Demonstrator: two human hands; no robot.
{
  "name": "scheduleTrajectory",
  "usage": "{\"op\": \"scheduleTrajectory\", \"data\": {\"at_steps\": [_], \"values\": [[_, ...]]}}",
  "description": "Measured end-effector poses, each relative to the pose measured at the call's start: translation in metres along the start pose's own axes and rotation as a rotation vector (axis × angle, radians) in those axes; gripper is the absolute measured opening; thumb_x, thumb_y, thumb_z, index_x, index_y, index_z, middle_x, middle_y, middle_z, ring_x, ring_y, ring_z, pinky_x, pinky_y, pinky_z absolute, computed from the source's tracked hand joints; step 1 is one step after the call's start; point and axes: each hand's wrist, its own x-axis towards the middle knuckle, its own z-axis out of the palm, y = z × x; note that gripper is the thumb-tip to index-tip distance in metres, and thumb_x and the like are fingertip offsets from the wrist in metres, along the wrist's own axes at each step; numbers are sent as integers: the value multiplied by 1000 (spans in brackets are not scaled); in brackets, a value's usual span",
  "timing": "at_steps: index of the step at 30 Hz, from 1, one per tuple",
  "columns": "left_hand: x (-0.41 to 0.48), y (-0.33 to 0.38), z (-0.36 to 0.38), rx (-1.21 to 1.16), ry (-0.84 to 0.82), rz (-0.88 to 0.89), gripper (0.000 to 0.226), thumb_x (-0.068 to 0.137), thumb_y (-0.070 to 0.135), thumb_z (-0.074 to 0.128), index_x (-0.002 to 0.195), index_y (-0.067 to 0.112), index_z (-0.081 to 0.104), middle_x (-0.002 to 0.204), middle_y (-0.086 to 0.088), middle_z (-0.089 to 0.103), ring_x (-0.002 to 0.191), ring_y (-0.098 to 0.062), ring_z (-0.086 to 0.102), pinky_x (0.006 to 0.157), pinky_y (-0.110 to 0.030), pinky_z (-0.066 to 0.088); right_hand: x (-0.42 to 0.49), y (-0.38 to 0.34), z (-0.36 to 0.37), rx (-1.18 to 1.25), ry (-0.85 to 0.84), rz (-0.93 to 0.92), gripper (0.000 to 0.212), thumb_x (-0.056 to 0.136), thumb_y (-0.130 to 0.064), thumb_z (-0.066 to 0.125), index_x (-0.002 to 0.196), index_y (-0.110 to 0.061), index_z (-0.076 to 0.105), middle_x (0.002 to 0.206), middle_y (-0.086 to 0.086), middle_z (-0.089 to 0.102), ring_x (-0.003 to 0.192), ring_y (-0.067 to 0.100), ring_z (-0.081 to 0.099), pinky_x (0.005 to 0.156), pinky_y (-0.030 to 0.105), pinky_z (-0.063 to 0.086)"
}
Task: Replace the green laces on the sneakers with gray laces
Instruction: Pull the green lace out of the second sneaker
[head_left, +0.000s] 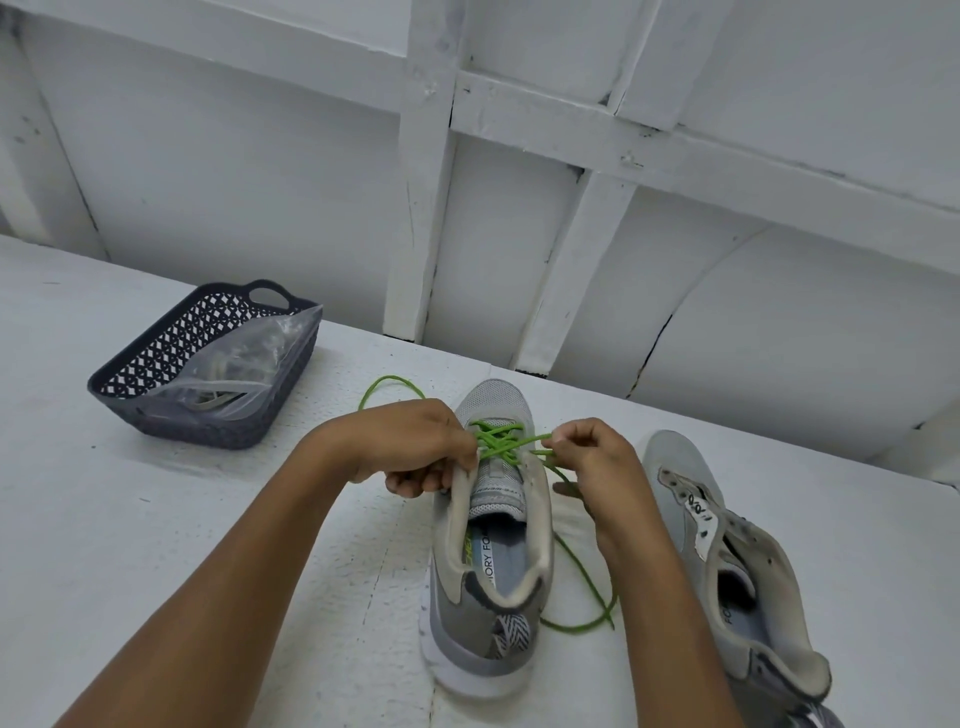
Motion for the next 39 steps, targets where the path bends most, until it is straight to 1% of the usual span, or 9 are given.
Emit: {"op": "scheduleTrajectory", "data": {"at_steps": [6,9,15,18,22,25,28,34,39], "values": [[0,2,2,14,9,4,21,88,17,57,74,2,63,55,-10,50,40,-20,37,42,-23,25,-14,-16,4,-505,-128,-473,11,90,-22,67,94,-32,71,111,-20,59,113,3,45,97,20,36],[-1,4,4,30,11,6,22,88,16,56,74,1,63,54,-10,50,40,-20,37,42,-23,25,-18,-21,12,-802,-262,-524,8,89,-29,68,96,-30,70,114,-15,54,117,10,38,102,30,32],[-1,4,3,29,3,22,23,88,17,56,72,2,62,57,-11,50,40,-20,37,42,-24,26,-18,-17,21,-895,-221,-545,11,90,-30,66,87,-36,57,112,-14,55,116,14,40,94,33,33],[0,3,3,27,2,23,25,89,17,56,68,5,60,57,-11,50,40,-20,38,43,-24,26,-18,-20,16,-642,-152,-494,22,93,-21,63,78,-34,54,107,-17,61,112,10,47,93,31,38],[1,0,2,22,10,16,24,83,23,59,66,7,60,58,-11,51,40,-19,37,42,-22,24,-17,-34,4,167,-152,-241,21,101,-6,48,83,-16,51,81,-4,72,79,12,67,80,26,52],[0,-1,1,20,-5,16,23,79,27,58,68,6,60,58,-9,51,40,-18,36,43,-22,22,-16,-39,-4,494,-197,-104,22,102,-5,42,81,-11,47,53,-2,41,44,14,40,57,32,50],[0,1,1,14,-11,13,22,84,23,58,71,5,62,60,-10,50,42,-18,35,43,-22,21,-15,-35,-7,304,-113,-129,19,100,-11,52,81,-11,53,51,-8,32,44,9,25,52,28,33],[-1,4,3,36,-4,-9,23,90,19,56,72,6,61,56,-6,49,44,-17,32,45,-23,20,-18,-33,9,-654,-243,-379,2,83,-31,75,82,-30,75,69,-15,55,67,1,50,61,16,38],[-3,6,3,39,-3,1,24,90,18,56,68,9,60,57,-6,48,44,-18,31,45,-22,20,-16,-31,13,-673,-209,-415,11,89,-22,68,79,-27,67,87,-9,56,83,3,54,73,19,40]]}}
